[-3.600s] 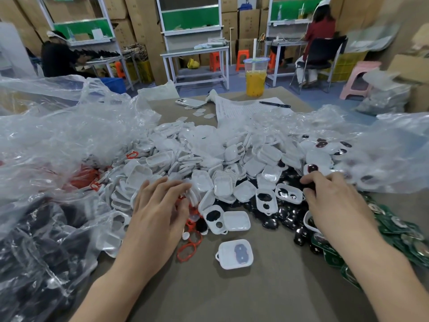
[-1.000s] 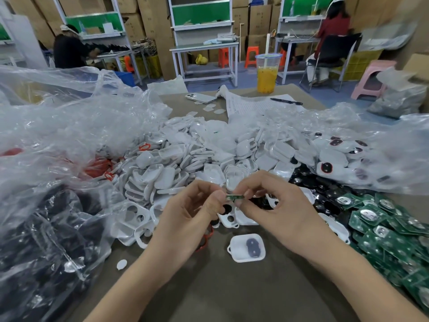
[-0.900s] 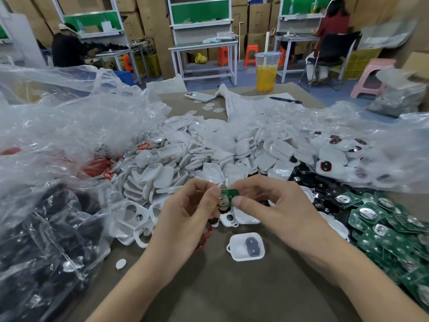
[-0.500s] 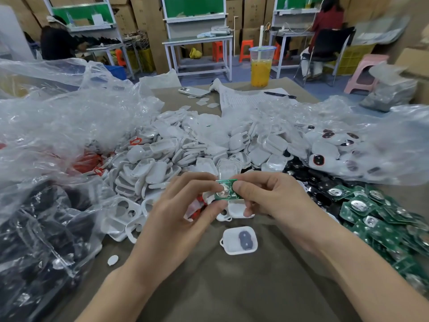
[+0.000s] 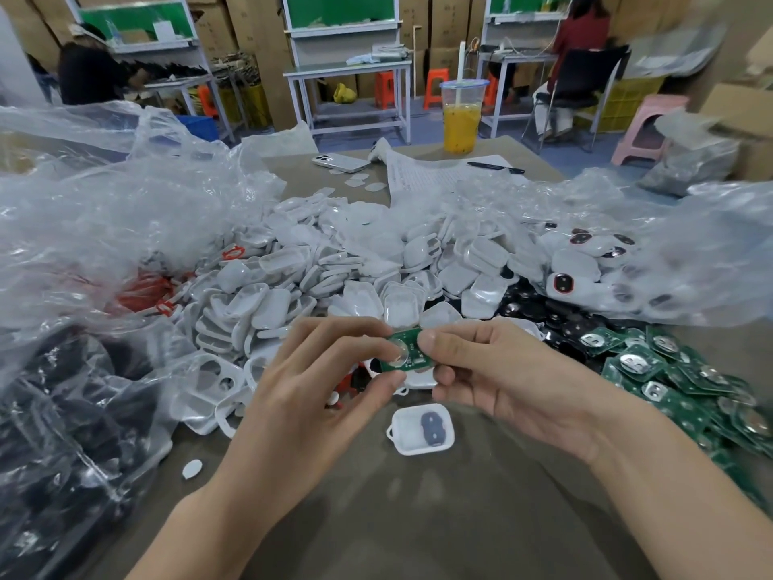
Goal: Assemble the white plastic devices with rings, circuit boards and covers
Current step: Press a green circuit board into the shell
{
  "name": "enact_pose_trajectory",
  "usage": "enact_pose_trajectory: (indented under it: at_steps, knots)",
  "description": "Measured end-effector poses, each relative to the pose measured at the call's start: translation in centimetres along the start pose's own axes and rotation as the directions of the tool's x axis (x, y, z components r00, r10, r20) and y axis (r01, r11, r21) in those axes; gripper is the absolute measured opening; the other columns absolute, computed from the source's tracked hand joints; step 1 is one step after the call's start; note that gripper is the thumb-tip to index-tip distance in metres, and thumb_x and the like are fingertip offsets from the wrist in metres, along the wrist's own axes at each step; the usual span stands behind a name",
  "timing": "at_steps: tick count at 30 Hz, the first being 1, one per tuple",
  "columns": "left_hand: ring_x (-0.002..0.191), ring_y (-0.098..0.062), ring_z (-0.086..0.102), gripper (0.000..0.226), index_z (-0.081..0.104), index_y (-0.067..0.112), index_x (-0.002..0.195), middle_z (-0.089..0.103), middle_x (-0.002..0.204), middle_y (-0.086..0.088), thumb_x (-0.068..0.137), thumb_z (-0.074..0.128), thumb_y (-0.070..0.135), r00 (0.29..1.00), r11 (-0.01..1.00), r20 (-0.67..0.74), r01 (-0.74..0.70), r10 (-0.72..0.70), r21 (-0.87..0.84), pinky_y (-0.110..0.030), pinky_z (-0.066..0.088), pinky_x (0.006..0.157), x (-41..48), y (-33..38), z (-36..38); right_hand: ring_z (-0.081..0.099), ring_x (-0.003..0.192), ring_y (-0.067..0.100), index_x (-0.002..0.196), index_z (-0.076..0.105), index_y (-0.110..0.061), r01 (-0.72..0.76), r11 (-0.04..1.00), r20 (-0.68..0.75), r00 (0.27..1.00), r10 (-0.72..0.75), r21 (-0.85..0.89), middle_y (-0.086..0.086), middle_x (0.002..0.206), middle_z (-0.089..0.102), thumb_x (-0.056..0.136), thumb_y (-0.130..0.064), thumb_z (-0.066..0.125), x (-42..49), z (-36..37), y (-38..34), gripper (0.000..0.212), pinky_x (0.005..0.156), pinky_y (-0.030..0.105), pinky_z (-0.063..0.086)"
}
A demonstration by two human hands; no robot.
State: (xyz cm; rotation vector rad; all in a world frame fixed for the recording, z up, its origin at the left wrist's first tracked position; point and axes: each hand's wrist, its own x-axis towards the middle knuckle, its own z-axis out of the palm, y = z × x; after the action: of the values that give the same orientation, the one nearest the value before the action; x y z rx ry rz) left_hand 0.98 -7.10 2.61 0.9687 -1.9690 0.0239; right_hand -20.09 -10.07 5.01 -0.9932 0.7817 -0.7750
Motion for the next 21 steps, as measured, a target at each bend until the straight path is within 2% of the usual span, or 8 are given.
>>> enact_pose_trajectory:
  at_steps: [2,4,6,8,11,13,18,21]
  knots:
    - [0.107,-0.015,0.06,0.013,0.068,0.026,0.104,0.062,0.115,0.017,0.092,0.07,0.03,0.999,0.999,0.024,0.041,-0.04,-0.027,-0.017,0.038,0.094,-0.1,0.0,0.0,0.055,0.063,0.008,0.096,0.08,-0.01,0.084,0.996,-0.081,0.993,-0.086,-0.028,0.0,0.076,0.069,0.075,-0.031,0.075,-0.1,0.2,-0.1,0.031,0.07,0.021,0.057]
    - [0.108,-0.017,0.061,0.012,0.068,0.029,0.104,0.061,0.112,0.019,0.092,0.069,0.034,0.989,0.993,0.11,0.104,-0.097,-0.059,-0.019,0.041,0.092,-0.3,-0.1,-0.3,0.06,0.066,0.01,0.098,0.079,-0.018,0.233,0.952,-0.197,0.942,-0.272,-0.199,0.001,0.085,0.075,0.075,-0.04,0.073,-0.6,-0.1,0.0,0.032,0.071,0.019,0.056]
    - [0.109,-0.014,0.06,0.012,0.066,0.036,0.104,0.06,0.111,0.022,0.093,0.066,0.04,0.96,0.983,0.244,0.16,-0.134,-0.089,-0.02,0.043,0.092,-0.6,-0.1,-0.6,0.064,0.072,0.006,0.103,0.075,-0.032,0.336,0.83,-0.23,0.853,-0.469,-0.446,-0.004,0.092,0.076,0.083,-0.048,0.073,-1.6,-0.9,0.2,0.026,0.072,0.015,0.053]
    - [0.11,-0.01,0.059,0.012,0.065,0.041,0.103,0.059,0.11,0.025,0.092,0.064,0.045,0.929,0.98,0.345,0.174,-0.132,-0.093,-0.018,0.041,0.092,-0.9,0.0,-0.6,0.064,0.08,0.002,0.108,0.068,-0.047,0.349,0.635,-0.122,0.808,-0.576,-0.689,-0.014,0.099,0.073,0.084,-0.054,0.068,-2.8,-2.1,0.6,0.026,0.073,0.008,0.047]
    - [0.109,-0.008,0.056,0.011,0.067,0.039,0.101,0.059,0.108,0.024,0.091,0.064,0.044,0.91,0.989,0.405,0.131,-0.09,-0.074,-0.021,0.041,0.091,-0.8,0.2,-0.3,0.055,0.104,-0.004,0.123,0.051,-0.061,0.259,0.286,0.107,0.885,-0.454,-0.923,-0.033,0.113,0.06,0.078,-0.067,0.061,-3.4,-3.2,1.3,0.047,0.08,0.007,0.042]
    - [0.107,-0.006,0.055,0.011,0.068,0.037,0.1,0.058,0.106,0.022,0.09,0.066,0.041,0.904,0.991,0.42,0.114,-0.075,-0.068,-0.021,0.041,0.09,-0.6,0.2,-0.1,0.046,0.116,-0.012,0.133,0.04,-0.061,0.254,0.14,0.195,0.921,-0.338,-0.957,-0.039,0.118,0.052,0.078,-0.074,0.058,-3.1,-3.4,1.6,0.059,0.089,0.01,0.039]
    - [0.107,-0.006,0.055,0.011,0.068,0.037,0.1,0.059,0.107,0.023,0.089,0.068,0.039,0.885,0.988,0.459,0.13,-0.079,-0.082,-0.015,0.04,0.089,-0.8,0.1,0.0,0.036,0.118,-0.019,0.142,0.029,-0.057,0.259,0.047,0.236,0.931,-0.279,-0.965,-0.043,0.116,0.049,0.077,-0.076,0.057,-3.0,-3.2,1.5,0.073,0.098,0.0,0.023]
    - [0.107,-0.009,0.058,0.011,0.068,0.037,0.1,0.06,0.106,0.022,0.089,0.067,0.04,0.878,0.985,0.473,0.143,-0.082,-0.095,-0.017,0.042,0.088,-0.9,0.0,0.2,0.036,0.111,-0.02,0.141,0.037,-0.052,0.262,0.012,0.251,0.934,-0.255,-0.965,-0.043,0.111,0.049,0.082,-0.068,0.061,-2.9,-2.9,1.6,0.066,0.095,-0.003,0.019]
